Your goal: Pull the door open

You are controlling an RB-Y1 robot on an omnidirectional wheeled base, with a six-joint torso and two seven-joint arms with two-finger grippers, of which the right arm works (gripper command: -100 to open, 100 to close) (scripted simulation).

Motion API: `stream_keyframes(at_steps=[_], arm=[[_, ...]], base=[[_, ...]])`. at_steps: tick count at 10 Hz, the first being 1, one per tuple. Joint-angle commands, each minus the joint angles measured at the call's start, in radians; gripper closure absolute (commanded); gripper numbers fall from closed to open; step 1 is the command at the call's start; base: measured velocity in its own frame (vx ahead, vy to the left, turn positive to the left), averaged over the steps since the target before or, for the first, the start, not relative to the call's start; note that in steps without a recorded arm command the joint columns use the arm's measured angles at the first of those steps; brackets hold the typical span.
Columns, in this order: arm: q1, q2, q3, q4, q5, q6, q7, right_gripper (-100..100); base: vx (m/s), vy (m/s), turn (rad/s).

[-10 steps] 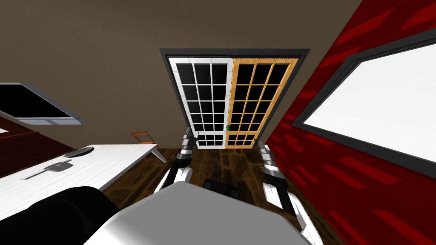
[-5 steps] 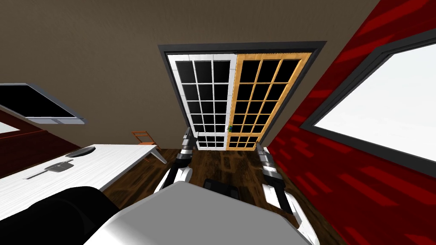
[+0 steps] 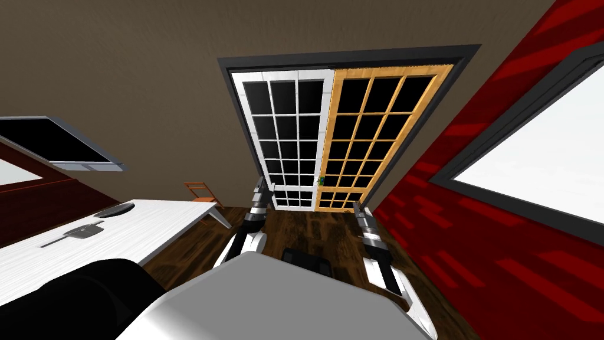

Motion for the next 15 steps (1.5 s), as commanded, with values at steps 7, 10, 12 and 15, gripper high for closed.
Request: stream_keyframes(at_steps=[7,10,12,15], arm=[[-0.052,0.003,-0.038,0.198,0.056,-0.064,0.156,-100],[-0.073,0.007,-0.053,0.275,0.077,-0.088,0.215,-100],[-0.087,0.011,-0.062,0.323,0.09,-0.104,0.252,-100],[-0.107,0.018,-0.076,0.394,0.11,-0.127,0.307,-100]], base=[[0.101,0.021,0.051],[0.112,0.019,0.049],[0.1,0.014,0.045],[0.105,0.012,0.047]])
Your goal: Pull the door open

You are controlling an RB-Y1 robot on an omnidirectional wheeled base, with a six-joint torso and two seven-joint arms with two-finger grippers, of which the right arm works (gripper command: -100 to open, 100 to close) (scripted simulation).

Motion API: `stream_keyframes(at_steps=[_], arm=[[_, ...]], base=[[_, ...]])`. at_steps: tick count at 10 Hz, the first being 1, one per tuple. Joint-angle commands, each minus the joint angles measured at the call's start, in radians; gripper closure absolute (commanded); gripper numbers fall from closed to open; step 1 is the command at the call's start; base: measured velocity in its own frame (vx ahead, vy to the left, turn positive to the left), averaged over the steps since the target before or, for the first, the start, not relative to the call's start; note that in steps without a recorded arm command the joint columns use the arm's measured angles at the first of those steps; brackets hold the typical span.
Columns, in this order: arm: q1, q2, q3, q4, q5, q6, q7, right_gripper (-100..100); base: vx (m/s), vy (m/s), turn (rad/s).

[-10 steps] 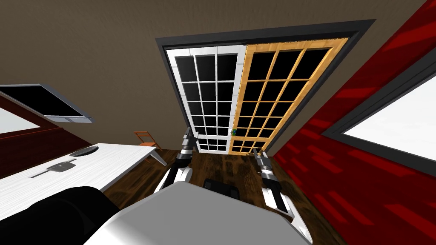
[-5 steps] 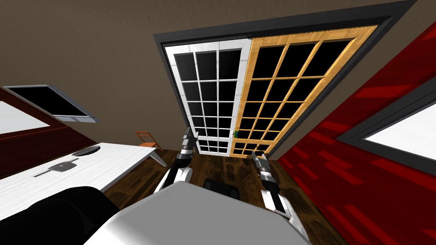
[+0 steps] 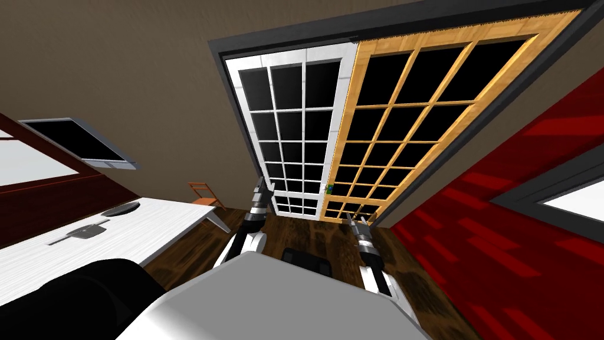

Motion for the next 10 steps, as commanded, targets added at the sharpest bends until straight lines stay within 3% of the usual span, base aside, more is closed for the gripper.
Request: stream_keyframes(at_steps=[1,6,10], arm=[[-0.011,0.004,-0.007,0.036,0.01,-0.011,0.029,-100],[-0.048,0.022,-0.03,0.158,0.044,-0.05,0.124,-100],[-0.069,0.036,-0.043,0.226,0.063,-0.072,0.176,-100]], base=[[0.092,0.014,0.044],[0.108,0.004,0.044],[0.111,-0.004,0.04]])
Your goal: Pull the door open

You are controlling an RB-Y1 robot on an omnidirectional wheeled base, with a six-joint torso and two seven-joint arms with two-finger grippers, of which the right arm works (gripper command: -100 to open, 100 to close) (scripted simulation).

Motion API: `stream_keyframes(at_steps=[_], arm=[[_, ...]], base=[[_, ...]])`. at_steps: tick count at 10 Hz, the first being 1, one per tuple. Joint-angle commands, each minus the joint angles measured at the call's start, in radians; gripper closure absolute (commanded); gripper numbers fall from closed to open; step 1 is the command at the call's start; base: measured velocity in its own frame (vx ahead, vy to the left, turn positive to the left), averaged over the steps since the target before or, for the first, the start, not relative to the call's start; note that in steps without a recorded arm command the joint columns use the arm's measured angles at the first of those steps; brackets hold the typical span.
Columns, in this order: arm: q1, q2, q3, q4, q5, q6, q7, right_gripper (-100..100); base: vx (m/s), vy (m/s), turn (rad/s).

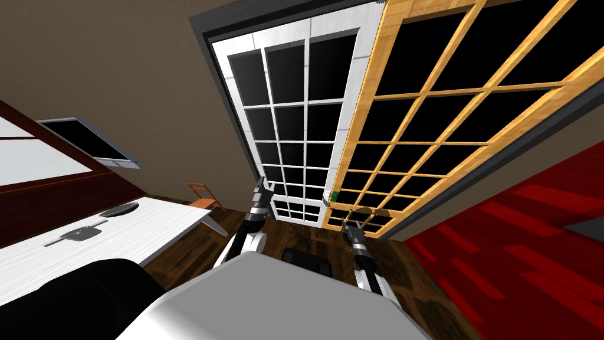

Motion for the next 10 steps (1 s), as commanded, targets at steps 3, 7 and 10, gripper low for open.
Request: stream_keyframes(at_steps=[3,7,10], arm=[[-0.025,0.02,-0.014,0.077,0.021,-0.028,0.061,-100],[-0.044,0.037,-0.022,0.122,0.034,-0.042,0.099,-100],[-0.03,-0.009,-0.042,0.134,0.032,-0.042,0.102,-100]], base=[[0.119,-0.009,0.044],[0.132,-0.027,0.037],[-0.097,0.007,-0.036]])
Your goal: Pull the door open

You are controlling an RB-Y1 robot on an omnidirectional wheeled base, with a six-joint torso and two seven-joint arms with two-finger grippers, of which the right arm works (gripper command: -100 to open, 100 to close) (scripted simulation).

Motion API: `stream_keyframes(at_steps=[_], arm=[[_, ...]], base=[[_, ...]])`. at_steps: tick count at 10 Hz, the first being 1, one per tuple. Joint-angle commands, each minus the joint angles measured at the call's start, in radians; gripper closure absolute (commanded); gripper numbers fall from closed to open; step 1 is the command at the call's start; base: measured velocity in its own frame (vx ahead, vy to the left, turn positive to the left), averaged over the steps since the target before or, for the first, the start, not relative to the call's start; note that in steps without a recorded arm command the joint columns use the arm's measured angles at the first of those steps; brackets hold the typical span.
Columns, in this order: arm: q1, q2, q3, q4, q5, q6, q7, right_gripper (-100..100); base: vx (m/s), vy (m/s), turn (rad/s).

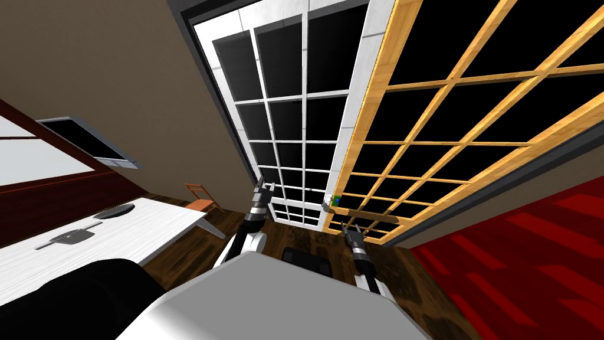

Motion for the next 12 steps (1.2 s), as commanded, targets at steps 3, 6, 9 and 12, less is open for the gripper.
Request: stream_keyframes(at_steps=[3,6,9,12], arm=[[0.028,-0.057,-0.027,-0.01,0.0,0.015,-0.005,-100],[0.044,-0.115,-0.071,0.008,-0.004,0.016,-0.001,-100],[0.051,-0.141,-0.096,0.018,-0.005,0.016,0.002,-100],[0.061,-0.183,-0.15,0.041,-0.007,0.017,0.008,-100]], base=[[-0.124,0.0,-0.03],[-0.118,-0.011,-0.037],[-0.069,-0.01,-0.012],[-0.125,-0.028,-0.023]])
